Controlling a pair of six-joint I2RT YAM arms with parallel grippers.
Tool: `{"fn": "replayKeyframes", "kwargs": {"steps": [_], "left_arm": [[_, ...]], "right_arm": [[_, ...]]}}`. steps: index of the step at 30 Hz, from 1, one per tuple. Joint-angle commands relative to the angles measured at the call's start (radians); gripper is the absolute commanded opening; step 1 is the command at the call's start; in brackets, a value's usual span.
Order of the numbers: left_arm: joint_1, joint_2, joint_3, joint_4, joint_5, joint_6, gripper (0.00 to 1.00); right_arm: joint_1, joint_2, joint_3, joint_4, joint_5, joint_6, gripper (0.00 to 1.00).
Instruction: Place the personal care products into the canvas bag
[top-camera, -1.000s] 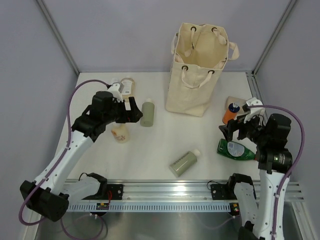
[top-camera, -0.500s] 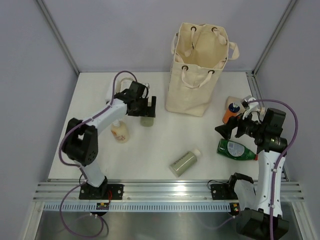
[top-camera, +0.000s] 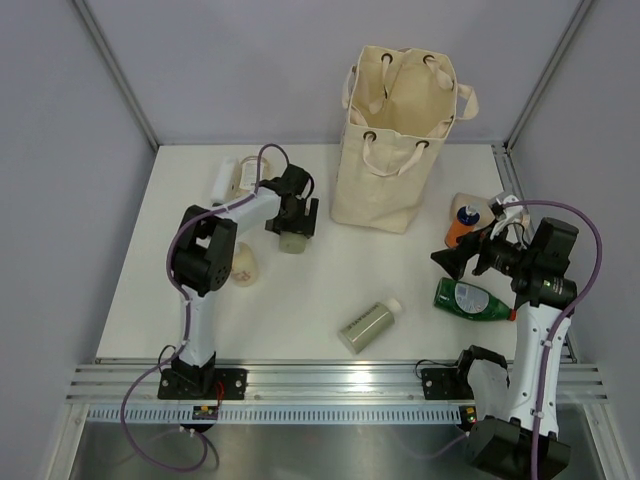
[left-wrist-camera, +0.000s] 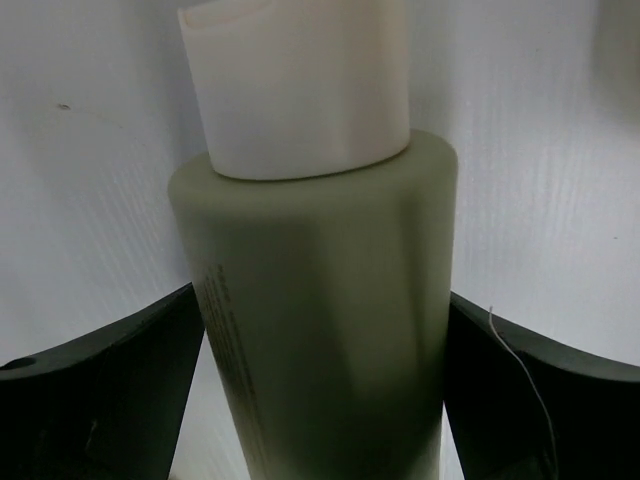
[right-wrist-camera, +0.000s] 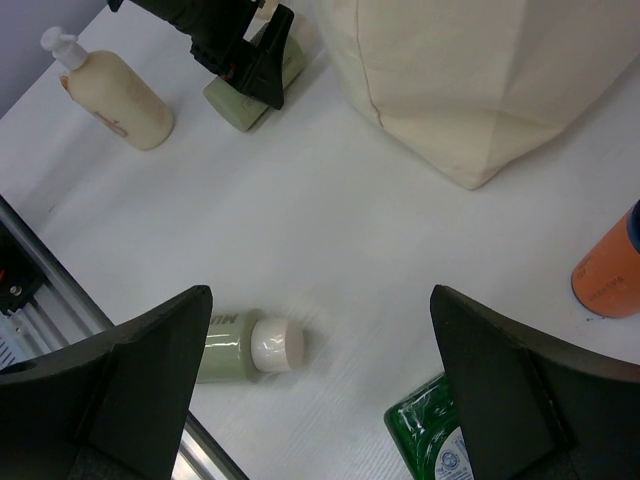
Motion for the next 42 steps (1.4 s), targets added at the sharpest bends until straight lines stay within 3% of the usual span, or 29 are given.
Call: {"fn": "replayKeyframes", "kwargs": {"steps": [1, 3, 6, 7, 11, 21, 27, 30, 38, 42], "left_arm": [[-0.002, 0.002, 0.017, 0.036, -0.029, -0.001, 0.84], [-0.002, -0.012, -0.021, 0.061, -0.044, 0.003, 0.77], [-0.001, -0.056, -0.061, 0.107, -0.026, 0.015, 0.42], [-0.001, -0.095, -0.093, 0.129, -0.023, 0.015, 0.23], [0.01, -0.251, -0.186, 0.191, 0.049, -0.004, 0.05], [0.031, -0.71, -0.36, 0.37, 0.301, -0.161, 0.0], [0.018, -0.802, -0.25, 0.524, 0.433, -0.276, 0.0], [-0.02, -0.764, -0.072, 0.544, 0.438, -0.273, 0.0], [-0.085, -0.314, 0.697, 0.383, 0.415, -0.251, 0.0], [-0.131, -0.138, 0.888, 0.45, 0.367, -0.284, 0.0]], "right_arm": [[-0.023, -0.019, -0.006, 0.047, -0.054, 0.02, 0.99], [-0.032, -0.024, -0.006, 0.048, -0.071, 0.025, 1.0], [-0.048, -0.028, -0.009, 0.051, -0.082, 0.029, 0.99], [-0.051, -0.031, -0.009, 0.051, -0.085, 0.033, 1.0], [-0.06, -0.04, -0.012, 0.051, -0.093, 0.034, 1.0], [-0.078, -0.063, -0.017, 0.06, -0.102, 0.054, 0.99], [-0.085, -0.076, -0.02, 0.064, -0.104, 0.06, 1.0], [-0.085, -0.076, -0.02, 0.064, -0.104, 0.062, 1.0], [-0.089, -0.094, -0.022, 0.06, -0.097, 0.06, 0.99], [-0.094, -0.099, -0.025, 0.066, -0.107, 0.071, 0.99]]}}
